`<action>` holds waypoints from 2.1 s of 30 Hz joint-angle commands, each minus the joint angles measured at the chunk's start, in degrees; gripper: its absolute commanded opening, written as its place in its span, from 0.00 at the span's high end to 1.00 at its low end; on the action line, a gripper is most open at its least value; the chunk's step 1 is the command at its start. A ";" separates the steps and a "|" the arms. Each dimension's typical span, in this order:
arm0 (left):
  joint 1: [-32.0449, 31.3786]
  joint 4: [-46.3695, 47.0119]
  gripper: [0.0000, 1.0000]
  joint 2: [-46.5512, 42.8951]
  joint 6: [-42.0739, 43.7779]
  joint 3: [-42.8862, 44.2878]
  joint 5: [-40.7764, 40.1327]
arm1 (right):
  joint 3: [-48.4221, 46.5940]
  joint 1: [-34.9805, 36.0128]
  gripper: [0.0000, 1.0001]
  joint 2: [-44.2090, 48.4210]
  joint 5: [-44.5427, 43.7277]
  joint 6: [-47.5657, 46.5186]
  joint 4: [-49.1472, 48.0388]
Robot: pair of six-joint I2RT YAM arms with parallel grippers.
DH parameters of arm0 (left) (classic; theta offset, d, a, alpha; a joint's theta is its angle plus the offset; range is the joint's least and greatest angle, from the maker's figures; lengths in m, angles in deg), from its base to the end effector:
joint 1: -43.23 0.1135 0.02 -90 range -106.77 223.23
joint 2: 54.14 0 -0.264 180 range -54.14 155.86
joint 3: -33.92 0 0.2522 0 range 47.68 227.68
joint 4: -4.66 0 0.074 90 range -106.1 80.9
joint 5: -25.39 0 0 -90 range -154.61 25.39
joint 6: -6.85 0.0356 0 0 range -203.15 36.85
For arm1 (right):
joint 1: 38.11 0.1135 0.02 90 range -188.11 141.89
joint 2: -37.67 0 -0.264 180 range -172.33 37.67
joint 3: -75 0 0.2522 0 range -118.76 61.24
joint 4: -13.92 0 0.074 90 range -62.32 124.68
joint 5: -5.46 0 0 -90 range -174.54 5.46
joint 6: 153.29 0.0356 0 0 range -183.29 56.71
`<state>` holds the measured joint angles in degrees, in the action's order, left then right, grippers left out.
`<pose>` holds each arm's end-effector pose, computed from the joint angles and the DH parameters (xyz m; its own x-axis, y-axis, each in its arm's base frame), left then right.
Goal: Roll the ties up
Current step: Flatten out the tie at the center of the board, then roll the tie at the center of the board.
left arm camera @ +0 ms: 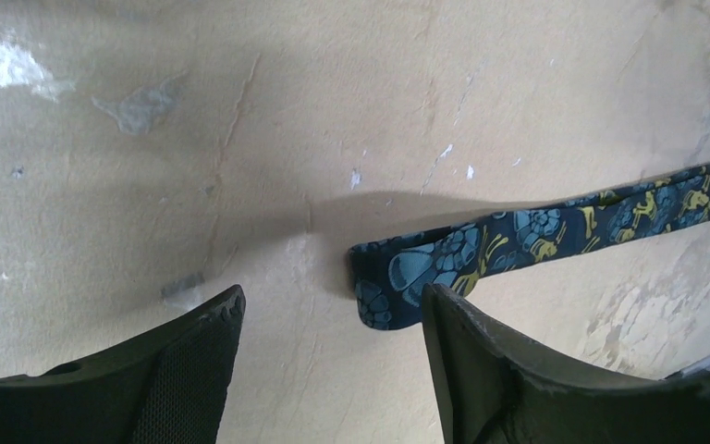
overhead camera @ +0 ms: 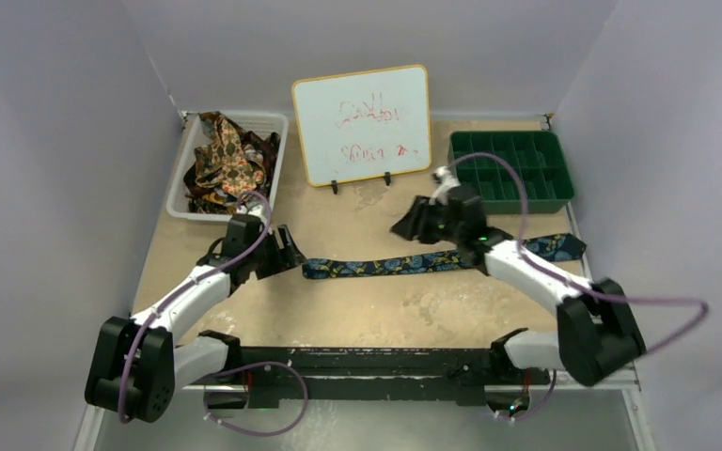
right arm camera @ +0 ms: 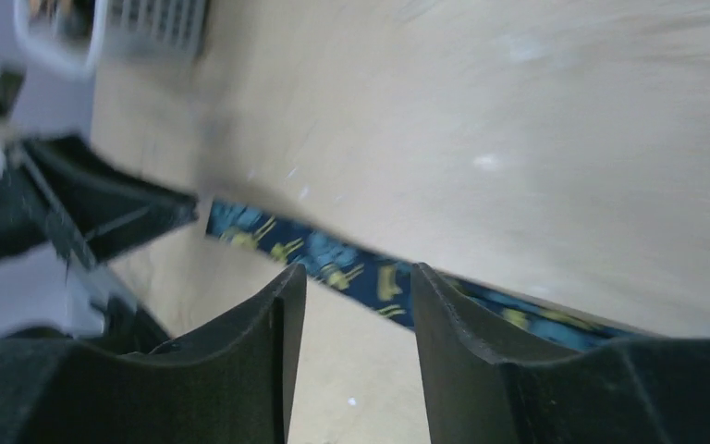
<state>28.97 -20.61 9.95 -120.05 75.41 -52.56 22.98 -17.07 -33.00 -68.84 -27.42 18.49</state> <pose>0.2022 -0.0590 0.1733 -0.8009 -0.4023 -0.4435 -0.1304 0.8401 -0.5266 0.2495 0.1063 0.2393 -0.6367 0.3595 -0.6822 -0.2525 0.7387 0.6249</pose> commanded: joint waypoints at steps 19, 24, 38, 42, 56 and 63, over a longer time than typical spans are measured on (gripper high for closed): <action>0.46 -10.08 0.31 -14.31 -4.72 -0.82 -11.01 | -25.46 29.76 0.73 -37.42 4.86 -0.79 -8.74; 0.46 -3.49 0.31 -13.04 -2.30 -3.33 -4.43 | -21.89 30.03 0.75 -38.99 2.85 0.88 -9.89; 0.46 14.99 0.32 -3.48 -3.88 -9.02 6.59 | -21.57 30.00 0.79 -42.79 1.75 -0.14 -8.16; 0.46 18.40 0.35 -0.96 -6.19 -10.00 7.49 | -21.11 29.96 0.79 -42.62 1.76 0.71 -7.52; 0.46 22.89 0.81 3.23 -10.61 -12.67 3.43 | -24.31 29.92 0.66 -37.16 6.59 0.62 -6.06; 0.42 20.42 1.00 1.85 -11.40 -12.84 2.94 | -24.93 28.99 0.61 -32.95 -3.62 1.29 2.09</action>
<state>29.04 0.55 12.82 -130.70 62.84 -48.19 0.09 12.52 -69.51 -65.82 -26.24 14.49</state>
